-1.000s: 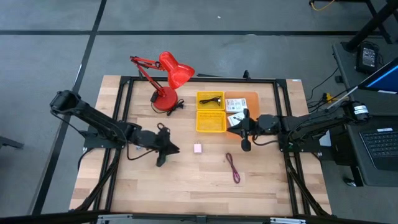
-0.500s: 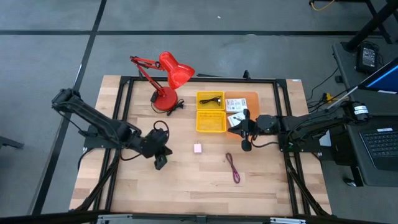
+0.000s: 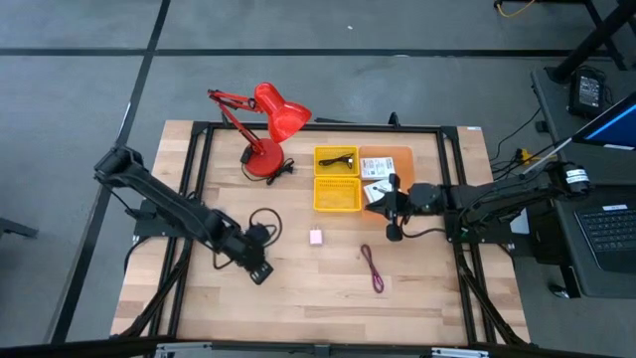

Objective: Pick and place items into bin
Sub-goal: Put the green charger adapter into the bottom yellow bin

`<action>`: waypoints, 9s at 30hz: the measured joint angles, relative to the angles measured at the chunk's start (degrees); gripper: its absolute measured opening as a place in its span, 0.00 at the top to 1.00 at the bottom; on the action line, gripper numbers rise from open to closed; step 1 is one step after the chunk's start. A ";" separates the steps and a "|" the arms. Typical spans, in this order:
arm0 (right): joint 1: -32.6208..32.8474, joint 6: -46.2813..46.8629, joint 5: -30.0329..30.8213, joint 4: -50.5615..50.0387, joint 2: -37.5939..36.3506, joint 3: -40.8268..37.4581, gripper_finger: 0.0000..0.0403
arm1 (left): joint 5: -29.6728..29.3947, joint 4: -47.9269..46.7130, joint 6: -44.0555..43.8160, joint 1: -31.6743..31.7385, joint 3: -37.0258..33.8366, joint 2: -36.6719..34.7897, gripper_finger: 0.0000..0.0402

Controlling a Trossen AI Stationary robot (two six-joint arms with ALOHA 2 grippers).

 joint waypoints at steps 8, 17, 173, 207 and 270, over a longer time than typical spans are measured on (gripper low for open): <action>-4.28 -0.02 0.04 0.06 0.00 0.00 0.98 | 10.11 0.02 -5.70 0.00 0.00 3.10 0.95; -8.25 0.23 0.04 0.18 0.00 0.00 0.98 | 7.86 -0.02 -0.49 -0.04 0.00 2.93 0.97; -8.50 3.25 -0.05 -0.54 0.04 0.00 0.98 | -16.26 74.50 74.42 11.07 -23.73 0.33 0.64; -8.50 3.30 -0.04 -0.33 1.95 0.02 0.98 | -3.64 83.56 77.85 24.11 -14.93 17.02 0.64; -7.75 1.46 0.00 10.58 6.69 0.02 0.98 | -2.57 44.80 80.47 38.64 9.68 28.78 0.64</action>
